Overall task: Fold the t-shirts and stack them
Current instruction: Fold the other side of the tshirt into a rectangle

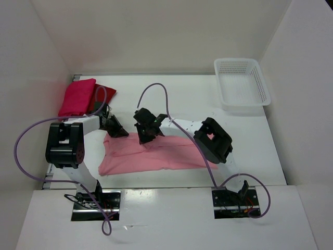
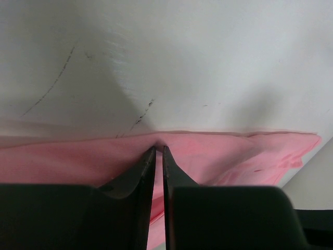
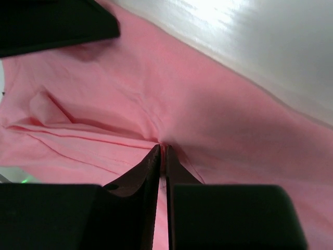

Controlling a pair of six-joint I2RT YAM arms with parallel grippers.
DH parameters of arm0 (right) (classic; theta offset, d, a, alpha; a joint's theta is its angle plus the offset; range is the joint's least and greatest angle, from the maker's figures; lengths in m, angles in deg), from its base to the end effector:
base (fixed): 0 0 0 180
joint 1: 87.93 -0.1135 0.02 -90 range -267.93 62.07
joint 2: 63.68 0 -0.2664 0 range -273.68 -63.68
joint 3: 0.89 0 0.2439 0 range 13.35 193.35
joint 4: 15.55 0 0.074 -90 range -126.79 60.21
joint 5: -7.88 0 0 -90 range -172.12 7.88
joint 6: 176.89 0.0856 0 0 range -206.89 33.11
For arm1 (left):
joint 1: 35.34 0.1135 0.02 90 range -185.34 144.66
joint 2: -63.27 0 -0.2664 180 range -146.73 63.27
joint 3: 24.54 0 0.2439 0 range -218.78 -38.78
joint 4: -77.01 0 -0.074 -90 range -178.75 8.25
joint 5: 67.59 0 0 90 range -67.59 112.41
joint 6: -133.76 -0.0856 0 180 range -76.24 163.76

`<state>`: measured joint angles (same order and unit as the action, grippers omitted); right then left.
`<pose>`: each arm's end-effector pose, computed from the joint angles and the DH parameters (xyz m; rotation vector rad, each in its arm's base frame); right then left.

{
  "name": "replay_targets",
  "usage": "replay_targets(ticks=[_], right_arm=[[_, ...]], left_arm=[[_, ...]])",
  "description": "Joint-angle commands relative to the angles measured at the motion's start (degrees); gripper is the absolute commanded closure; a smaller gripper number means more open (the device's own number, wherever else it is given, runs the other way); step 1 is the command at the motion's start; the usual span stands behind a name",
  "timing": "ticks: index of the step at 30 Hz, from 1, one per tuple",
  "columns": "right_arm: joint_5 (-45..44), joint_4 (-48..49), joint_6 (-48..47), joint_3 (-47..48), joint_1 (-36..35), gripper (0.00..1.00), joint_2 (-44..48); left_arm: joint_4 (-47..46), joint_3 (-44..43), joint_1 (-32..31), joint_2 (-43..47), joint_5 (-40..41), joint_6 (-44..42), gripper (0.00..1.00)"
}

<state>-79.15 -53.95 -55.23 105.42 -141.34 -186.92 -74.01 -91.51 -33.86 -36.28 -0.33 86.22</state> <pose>0.2886 0.3961 0.1341 -0.5237 2.6116 0.6129 0.3433 -0.0242 0.1104 -0.8881 2.5716 -0.7528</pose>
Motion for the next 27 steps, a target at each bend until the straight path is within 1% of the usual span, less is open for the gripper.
replay_targets(ticks=[1, 2, 3, 4, 5, 12, 13, 15, 17, 19, 20, 22, 24, 25, 26, 27], right_arm=[[1.6, 1.57, 0.68, -2.07, -0.82, 0.89, 3.62], [2.22, 1.57, 0.68, -2.59, -0.82, 0.89, 4.32], [3.01, 0.97, 0.68, -2.6, -0.82, 0.93, 4.85], [3.01, 0.26, 0.68, -3.21, -0.82, 0.98, 4.85], [3.62, 0.26, 0.68, -3.91, -0.82, 1.0, 5.55], [10.74, 0.78, -1.6, -11.03, -3.54, 1.0, 11.87], [11.45, 1.39, -1.6, -12.86, -4.33, 0.96, 12.4], [13.03, 1.4, -2.13, -14.37, -5.03, 0.92, 13.28], [13.64, 1.4, -2.74, -16.57, -5.04, 0.8, 13.99], [13.65, 0.7, -3.35, -17.18, -5.04, 0.71, 15.83], [13.65, -0.44, -3.36, -17.19, -5.04, 0.64, 16.36], [12.25, -1.5, -4.06, -15.27, -5.04, 0.59, 17.5], [12.24, -2.03, -4.58, -12.55, -5.04, 0.59, 18.12], [11.72, -2.03, -4.59, -11.66, -5.04, 0.61, 18.12], [11.72, -2.03, -4.59, -10.7, -5.04, 0.73, 17.08], [11.02, -1.33, -3.81, -8.34, -5.04, 0.79, 16.02]], left_arm=[[0.02, 0.87, 0.37, 0.06, 1.56, -0.09, 0.84], [0.02, 0.87, 0.37, 0.06, 1.56, -0.09, 0.84], [0.02, 0.87, 0.37, 0.06, 1.56, -0.09, 0.84], [0.02, 0.87, 0.37, -0.47, 1.56, -0.09, 0.84], [0.02, 0.87, 0.37, -0.47, 1.56, -0.09, 0.84], [-0.5, 0.87, 0.37, -1.0, 1.56, -0.09, 0.84], [-0.5, 0.87, 0.37, -1.0, 1.56, -0.09, 0.84], [-0.5, 0.87, 0.37, -1.0, 1.56, -0.09, 0.84], [-0.5, 0.87, 0.37, -1.0, 1.56, -0.09, 0.84], [-0.5, 0.87, 0.37, -1.0, 1.56, -0.09, 0.84], [-0.5, 0.87, 0.37, -1.0, 1.56, -0.09, 0.84], [-0.5, 0.87, 0.37, -1.0, 1.56, -0.09, 0.84], [-0.5, 0.87, 0.37, -0.47, 1.56, -0.09, 0.84], [-0.5, 0.87, 0.37, 0.14, 1.56, -0.09, 0.84], [-0.5, 0.87, 0.37, 0.14, 1.56, -0.09, 0.84], [-0.5, 0.87, 0.37, 0.67, 1.56, -0.09, 0.84]])
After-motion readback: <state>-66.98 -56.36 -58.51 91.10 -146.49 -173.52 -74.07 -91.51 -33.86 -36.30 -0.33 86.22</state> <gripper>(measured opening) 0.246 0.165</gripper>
